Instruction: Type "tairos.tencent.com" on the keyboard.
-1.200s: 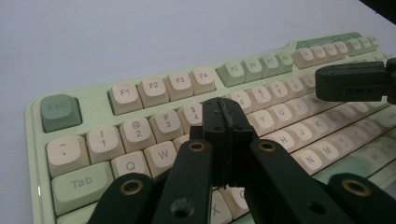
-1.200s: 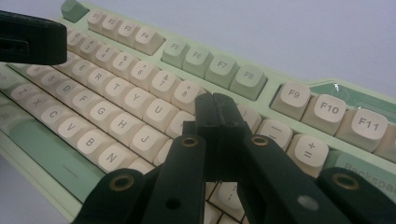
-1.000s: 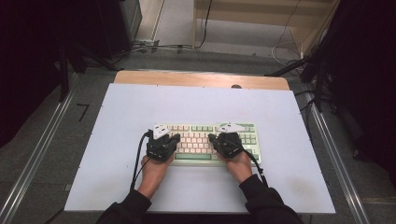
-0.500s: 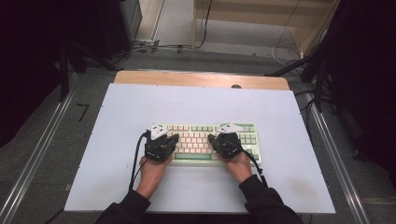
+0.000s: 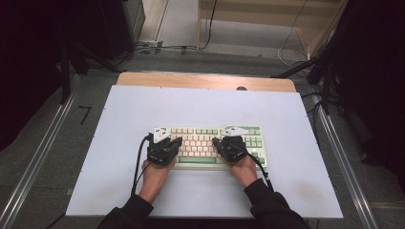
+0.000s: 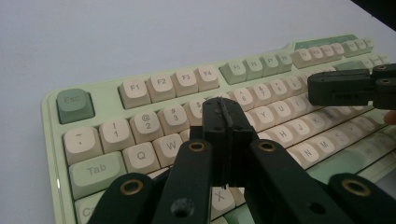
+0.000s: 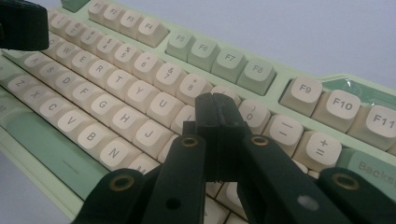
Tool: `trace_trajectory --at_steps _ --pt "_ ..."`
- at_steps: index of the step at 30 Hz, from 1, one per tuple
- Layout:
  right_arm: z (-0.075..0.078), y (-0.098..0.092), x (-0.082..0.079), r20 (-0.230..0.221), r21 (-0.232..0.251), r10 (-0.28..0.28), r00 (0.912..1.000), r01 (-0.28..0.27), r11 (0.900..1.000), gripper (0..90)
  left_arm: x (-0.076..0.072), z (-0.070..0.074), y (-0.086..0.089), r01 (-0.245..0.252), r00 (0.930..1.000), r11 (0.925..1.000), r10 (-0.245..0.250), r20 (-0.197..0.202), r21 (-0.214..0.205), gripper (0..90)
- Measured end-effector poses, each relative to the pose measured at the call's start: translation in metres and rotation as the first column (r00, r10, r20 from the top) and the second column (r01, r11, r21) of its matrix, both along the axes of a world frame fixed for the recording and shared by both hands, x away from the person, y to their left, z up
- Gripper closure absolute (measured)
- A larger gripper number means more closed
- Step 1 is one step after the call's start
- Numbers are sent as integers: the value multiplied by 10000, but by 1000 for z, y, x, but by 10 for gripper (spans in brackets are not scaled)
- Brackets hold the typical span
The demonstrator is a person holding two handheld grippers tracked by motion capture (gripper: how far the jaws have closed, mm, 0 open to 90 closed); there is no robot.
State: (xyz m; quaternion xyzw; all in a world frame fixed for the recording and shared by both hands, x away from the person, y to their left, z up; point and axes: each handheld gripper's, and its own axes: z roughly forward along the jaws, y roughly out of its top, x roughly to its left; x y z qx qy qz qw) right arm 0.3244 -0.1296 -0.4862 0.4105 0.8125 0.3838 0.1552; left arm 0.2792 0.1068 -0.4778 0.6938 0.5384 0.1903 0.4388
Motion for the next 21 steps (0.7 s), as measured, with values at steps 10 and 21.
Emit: trace_trajectory --at_steps 10,21 --pt "0 0 0 -6 1 -3 10000 3 10000 874 0 0 1 -21 10000 10000 21 -20 40 900" --pt "5 -2 -1 62 194 -117 9999 115 9997 874 0 0 2 -55 10000 10000 55 7 31 900"
